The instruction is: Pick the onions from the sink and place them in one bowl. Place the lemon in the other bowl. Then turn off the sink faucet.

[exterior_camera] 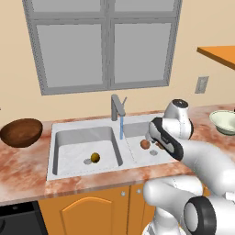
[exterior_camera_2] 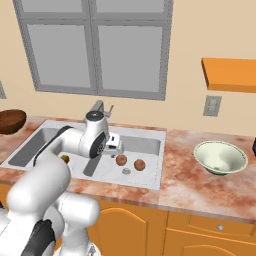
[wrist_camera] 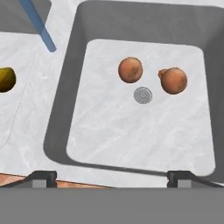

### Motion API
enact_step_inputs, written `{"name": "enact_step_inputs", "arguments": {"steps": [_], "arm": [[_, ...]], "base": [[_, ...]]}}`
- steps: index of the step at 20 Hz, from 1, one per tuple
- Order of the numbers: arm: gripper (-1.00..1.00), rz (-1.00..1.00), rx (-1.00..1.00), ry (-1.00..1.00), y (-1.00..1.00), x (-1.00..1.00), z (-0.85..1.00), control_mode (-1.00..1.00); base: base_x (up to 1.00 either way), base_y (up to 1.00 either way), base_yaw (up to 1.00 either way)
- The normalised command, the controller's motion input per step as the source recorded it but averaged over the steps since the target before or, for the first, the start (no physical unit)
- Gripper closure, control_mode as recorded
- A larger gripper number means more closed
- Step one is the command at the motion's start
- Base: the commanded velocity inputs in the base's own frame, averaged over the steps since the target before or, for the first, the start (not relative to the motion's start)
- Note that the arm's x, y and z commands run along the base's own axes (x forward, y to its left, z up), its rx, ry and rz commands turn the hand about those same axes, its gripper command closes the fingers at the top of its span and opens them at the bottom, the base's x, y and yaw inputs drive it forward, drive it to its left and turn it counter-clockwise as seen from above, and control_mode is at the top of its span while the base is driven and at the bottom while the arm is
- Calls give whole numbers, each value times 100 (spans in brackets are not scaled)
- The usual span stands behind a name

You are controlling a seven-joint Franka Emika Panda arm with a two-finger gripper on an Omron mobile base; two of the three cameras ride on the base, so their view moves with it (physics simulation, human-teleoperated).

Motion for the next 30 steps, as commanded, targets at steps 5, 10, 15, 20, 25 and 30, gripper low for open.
{"name": "enact_step_inputs", "arguments": {"steps": [5, 10, 15, 20, 25, 30], "arm": [[-100, 0, 0, 0, 0, 24, -11, -100], [-100, 0, 0, 0, -2, 27, -23, -100], [-100, 1, 0, 0, -5, 29, -26, -100], [-100, 2, 0, 0, -7, 30, -20, -100], [-100, 5, 0, 0, -6, 29, -15, -100], [-100, 6, 0, 0, -2, 29, -18, -100]], "base": [[0, 0, 0], [0, 0, 0], [0, 0, 0], [0, 0, 0], [0, 0, 0], [0, 0, 0]]}}
